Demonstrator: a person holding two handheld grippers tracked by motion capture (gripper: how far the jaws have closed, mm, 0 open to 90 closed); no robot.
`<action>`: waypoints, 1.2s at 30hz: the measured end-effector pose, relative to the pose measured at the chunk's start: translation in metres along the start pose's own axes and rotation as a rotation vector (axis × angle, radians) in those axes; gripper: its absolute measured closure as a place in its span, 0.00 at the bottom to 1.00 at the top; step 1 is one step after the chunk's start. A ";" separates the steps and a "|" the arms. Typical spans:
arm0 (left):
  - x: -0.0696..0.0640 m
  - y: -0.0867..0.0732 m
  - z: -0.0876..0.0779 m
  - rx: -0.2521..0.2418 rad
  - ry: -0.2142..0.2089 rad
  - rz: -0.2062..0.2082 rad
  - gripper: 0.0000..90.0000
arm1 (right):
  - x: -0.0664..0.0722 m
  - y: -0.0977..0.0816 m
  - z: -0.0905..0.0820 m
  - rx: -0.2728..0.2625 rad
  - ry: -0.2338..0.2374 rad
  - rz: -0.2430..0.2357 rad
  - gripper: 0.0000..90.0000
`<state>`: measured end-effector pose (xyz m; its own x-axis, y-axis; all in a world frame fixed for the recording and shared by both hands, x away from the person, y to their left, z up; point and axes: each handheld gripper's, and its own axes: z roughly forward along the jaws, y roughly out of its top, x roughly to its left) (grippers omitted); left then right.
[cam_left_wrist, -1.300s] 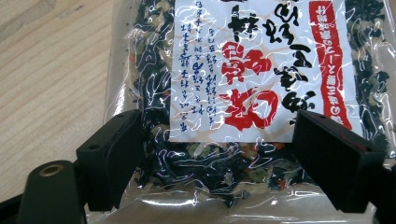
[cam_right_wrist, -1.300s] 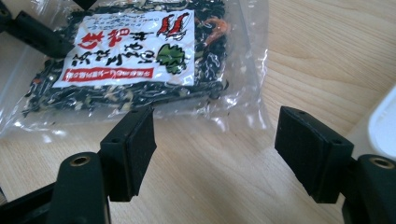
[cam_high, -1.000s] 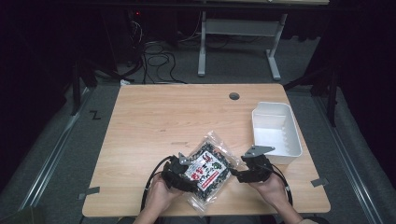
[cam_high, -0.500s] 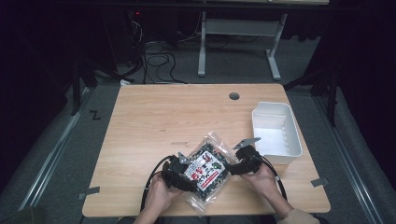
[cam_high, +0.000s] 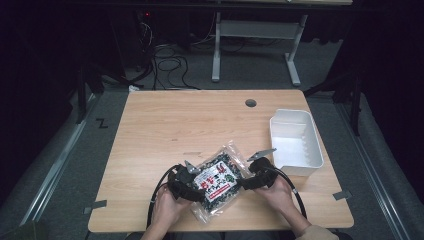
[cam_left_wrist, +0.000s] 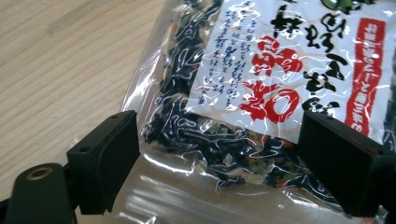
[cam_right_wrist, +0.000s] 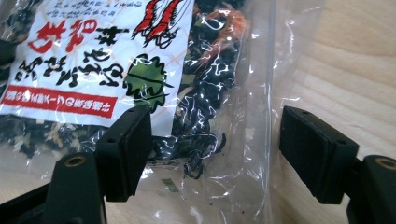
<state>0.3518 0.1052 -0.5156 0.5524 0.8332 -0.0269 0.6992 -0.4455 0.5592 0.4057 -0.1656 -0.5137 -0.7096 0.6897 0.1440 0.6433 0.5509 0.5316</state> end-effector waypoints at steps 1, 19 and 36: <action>0.000 0.000 0.000 0.000 0.000 0.000 0.15 | 0.000 0.000 0.001 0.002 0.011 0.009 0.30; 0.003 -0.001 0.000 -0.012 -0.005 -0.014 0.18 | 0.001 0.000 -0.001 0.006 0.033 0.032 0.65; 0.005 -0.004 0.000 -0.038 -0.026 -0.021 0.21 | 0.003 0.001 -0.012 -0.033 -0.031 -0.054 0.91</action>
<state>0.3514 0.1112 -0.5177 0.5494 0.8334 -0.0604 0.6937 -0.4146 0.5890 0.4005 -0.1687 -0.5031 -0.7335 0.6739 0.0886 0.5941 0.5724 0.5652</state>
